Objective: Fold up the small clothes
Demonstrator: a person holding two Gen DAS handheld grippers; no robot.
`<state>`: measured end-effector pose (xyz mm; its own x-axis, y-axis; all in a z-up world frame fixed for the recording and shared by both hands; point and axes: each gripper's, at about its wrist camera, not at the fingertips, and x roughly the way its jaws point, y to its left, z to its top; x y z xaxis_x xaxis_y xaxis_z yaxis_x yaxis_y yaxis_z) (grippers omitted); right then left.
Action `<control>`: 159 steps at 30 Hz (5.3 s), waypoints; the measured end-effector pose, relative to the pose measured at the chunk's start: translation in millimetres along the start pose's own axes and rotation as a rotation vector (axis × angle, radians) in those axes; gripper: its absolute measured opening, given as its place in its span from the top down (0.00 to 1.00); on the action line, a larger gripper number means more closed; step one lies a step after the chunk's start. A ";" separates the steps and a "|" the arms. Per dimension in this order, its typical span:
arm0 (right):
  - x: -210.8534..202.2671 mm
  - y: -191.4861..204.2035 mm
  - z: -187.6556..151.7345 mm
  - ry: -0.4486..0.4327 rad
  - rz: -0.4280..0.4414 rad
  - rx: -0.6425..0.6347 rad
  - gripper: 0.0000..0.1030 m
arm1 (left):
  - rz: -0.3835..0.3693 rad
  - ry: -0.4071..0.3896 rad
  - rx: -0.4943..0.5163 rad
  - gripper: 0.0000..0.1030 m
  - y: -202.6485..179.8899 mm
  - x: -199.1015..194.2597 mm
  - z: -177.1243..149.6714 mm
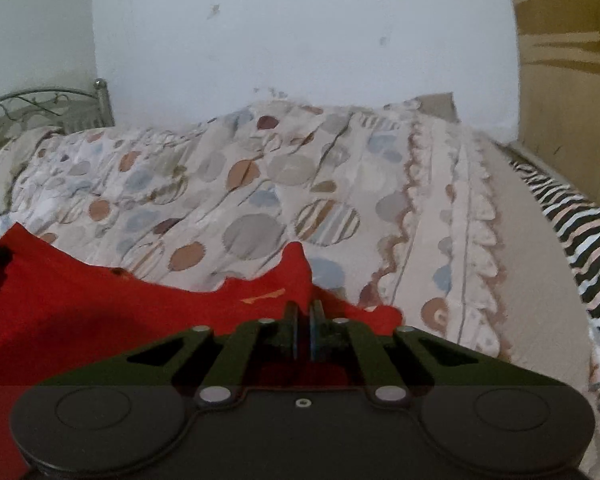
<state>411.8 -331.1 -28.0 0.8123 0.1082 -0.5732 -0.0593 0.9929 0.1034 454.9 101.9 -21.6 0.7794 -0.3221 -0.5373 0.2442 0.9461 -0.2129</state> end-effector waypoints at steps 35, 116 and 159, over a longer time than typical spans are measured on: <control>-129.1 45.0 -130.5 -0.049 -0.325 -0.045 0.01 | 0.039 0.123 -0.128 0.29 15.4 -119.5 -128.2; -64.5 167.2 -128.4 -0.180 -0.131 -0.277 0.00 | 0.085 0.102 -0.003 0.00 3.2 -46.7 -85.4; -100.3 160.7 -111.3 -0.242 -0.260 -0.431 0.00 | -0.042 0.018 0.045 0.81 -112.8 -73.9 5.2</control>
<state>256.2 -176.8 -44.4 0.9389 -0.1071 -0.3270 -0.0299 0.9214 -0.3875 372.7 19.1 46.4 0.7577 -0.3619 -0.5430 0.3028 0.9321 -0.1987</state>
